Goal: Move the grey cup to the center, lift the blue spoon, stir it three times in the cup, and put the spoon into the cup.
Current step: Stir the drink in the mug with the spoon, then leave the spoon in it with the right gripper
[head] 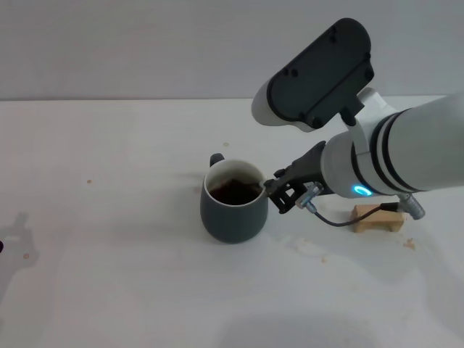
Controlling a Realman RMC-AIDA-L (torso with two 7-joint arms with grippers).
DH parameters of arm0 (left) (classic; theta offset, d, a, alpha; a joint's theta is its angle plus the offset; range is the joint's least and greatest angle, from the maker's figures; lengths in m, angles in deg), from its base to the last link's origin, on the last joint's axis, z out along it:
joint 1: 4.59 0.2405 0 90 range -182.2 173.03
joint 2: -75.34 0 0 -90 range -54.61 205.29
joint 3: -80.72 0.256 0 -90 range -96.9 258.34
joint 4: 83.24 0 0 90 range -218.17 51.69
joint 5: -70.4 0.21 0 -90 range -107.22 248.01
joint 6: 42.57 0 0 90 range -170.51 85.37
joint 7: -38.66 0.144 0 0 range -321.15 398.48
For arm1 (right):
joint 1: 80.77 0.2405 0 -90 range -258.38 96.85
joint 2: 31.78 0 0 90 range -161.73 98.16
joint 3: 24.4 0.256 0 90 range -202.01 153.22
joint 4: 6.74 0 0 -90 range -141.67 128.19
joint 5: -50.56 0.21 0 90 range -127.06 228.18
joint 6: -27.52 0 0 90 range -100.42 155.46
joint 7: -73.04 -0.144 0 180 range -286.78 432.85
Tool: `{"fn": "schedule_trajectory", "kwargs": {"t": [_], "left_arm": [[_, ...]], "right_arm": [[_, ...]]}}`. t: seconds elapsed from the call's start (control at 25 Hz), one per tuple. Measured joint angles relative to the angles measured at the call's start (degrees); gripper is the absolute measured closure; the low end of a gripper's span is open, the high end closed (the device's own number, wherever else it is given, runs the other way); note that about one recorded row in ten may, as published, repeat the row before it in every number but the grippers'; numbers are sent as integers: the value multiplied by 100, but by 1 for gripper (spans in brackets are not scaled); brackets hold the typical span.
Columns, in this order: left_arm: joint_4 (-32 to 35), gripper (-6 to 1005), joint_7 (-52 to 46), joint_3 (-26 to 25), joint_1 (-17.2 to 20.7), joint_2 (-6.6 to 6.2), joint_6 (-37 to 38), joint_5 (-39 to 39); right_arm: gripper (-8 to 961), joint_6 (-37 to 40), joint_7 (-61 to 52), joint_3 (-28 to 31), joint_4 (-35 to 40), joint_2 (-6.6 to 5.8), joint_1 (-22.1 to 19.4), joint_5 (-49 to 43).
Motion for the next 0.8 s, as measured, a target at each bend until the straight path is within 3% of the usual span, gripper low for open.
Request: {"fn": "schedule_trajectory", "kwargs": {"t": [0.4,0.8], "left_arm": [[0,1001,0,-3,-28,0,0,0],[0,1001,0,-3,-15,0,60,0]], "right_arm": [[832,-300,-38,-128,-427,27,-132,29],[832,4,-71,-330,-362,41,3,37]]}}
